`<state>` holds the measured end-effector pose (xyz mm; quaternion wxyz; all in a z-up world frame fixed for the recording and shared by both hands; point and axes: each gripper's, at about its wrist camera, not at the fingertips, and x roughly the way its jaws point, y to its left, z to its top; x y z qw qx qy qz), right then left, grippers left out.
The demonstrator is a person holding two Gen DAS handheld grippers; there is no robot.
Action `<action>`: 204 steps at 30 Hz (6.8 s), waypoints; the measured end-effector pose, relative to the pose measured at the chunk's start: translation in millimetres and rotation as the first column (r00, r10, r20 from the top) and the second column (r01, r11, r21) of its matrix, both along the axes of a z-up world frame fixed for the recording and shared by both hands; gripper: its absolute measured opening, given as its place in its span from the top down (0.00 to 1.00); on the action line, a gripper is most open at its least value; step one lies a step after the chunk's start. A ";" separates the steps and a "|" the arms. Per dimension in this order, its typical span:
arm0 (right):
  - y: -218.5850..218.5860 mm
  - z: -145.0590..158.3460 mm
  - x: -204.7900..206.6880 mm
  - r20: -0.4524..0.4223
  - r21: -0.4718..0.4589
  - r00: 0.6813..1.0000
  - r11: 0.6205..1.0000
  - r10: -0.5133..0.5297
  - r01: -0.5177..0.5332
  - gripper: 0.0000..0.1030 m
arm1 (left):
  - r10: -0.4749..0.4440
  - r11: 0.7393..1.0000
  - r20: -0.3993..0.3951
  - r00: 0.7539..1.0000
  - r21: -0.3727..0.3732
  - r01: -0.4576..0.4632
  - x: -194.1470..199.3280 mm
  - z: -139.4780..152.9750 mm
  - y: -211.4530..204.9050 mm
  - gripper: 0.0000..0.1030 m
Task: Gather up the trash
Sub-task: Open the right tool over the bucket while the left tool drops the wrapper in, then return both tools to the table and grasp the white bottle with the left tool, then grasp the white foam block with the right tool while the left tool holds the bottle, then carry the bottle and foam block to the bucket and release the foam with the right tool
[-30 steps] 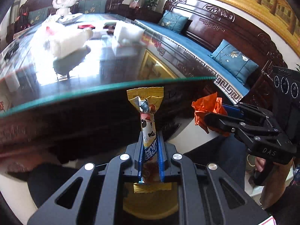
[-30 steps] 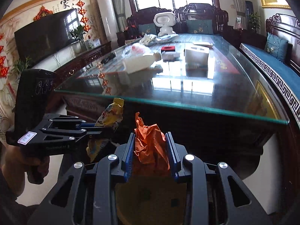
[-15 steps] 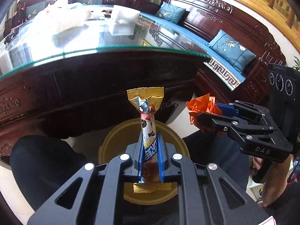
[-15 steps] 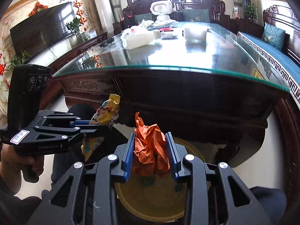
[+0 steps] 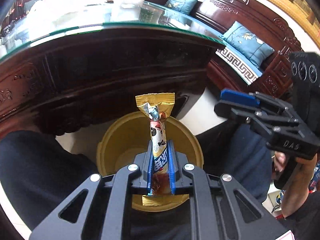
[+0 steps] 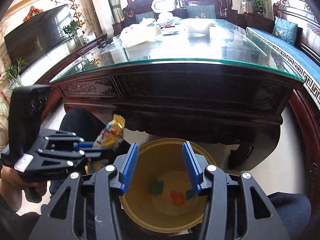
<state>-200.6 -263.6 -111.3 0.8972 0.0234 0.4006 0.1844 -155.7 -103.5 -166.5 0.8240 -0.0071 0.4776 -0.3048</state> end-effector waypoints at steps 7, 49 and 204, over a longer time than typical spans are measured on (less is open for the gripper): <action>-8.7 4.9 1.1 0.014 -0.001 1.000 1.000 -0.025 0.025 0.52 | -0.063 0.998 -0.026 0.998 0.019 0.063 -0.6 -9.9 -20.8 0.83; 1.5 85.5 125.5 0.141 0.047 0.989 0.998 0.035 -0.042 0.50 | 0.109 0.994 0.196 0.974 -0.003 -0.111 112.3 81.7 12.3 0.25; -7.2 9.5 -22.3 -0.012 -0.052 0.995 0.994 -0.099 0.098 0.17 | 0.004 0.999 0.057 0.998 -0.046 -0.001 -11.5 15.7 20.7 0.51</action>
